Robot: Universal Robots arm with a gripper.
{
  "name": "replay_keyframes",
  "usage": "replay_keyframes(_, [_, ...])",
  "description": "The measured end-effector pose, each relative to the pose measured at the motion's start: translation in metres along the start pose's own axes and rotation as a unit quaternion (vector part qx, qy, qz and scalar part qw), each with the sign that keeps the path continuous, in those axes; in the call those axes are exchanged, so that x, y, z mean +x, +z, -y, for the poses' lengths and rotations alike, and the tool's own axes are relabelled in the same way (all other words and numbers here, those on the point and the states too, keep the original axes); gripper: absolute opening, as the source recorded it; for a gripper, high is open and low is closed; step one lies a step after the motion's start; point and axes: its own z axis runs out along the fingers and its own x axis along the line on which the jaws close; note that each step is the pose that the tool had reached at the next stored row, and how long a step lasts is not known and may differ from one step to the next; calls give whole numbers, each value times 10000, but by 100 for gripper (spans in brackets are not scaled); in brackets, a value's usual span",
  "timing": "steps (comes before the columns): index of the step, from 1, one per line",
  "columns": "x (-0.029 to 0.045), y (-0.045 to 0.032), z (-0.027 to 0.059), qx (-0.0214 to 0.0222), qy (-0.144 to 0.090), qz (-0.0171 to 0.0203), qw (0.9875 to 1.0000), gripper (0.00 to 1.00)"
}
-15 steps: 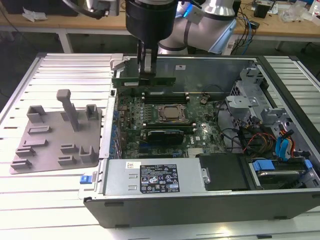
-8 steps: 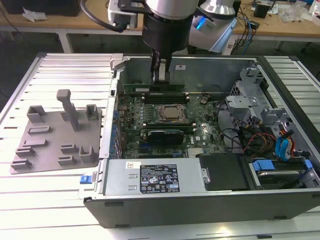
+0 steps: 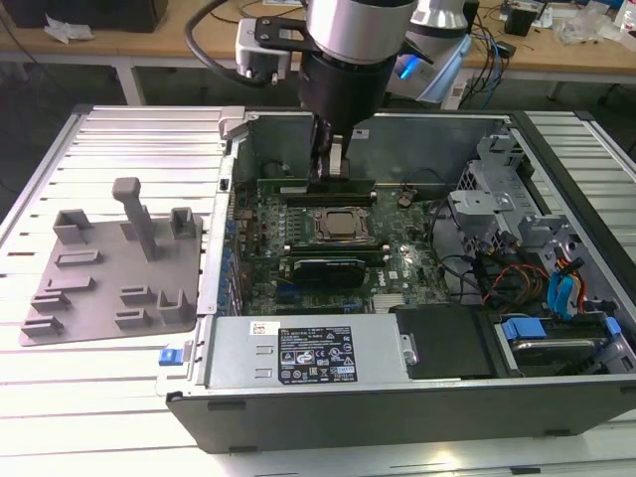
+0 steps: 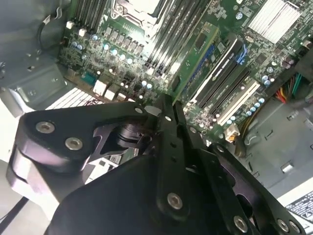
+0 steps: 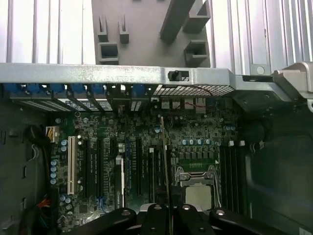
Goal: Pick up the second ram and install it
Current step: 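Pick up the second ram and move it above second insertion slot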
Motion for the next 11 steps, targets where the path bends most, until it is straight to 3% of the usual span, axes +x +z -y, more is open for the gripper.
replay_keyframes(11, [31,239,195,-18,2,0,10000,11])
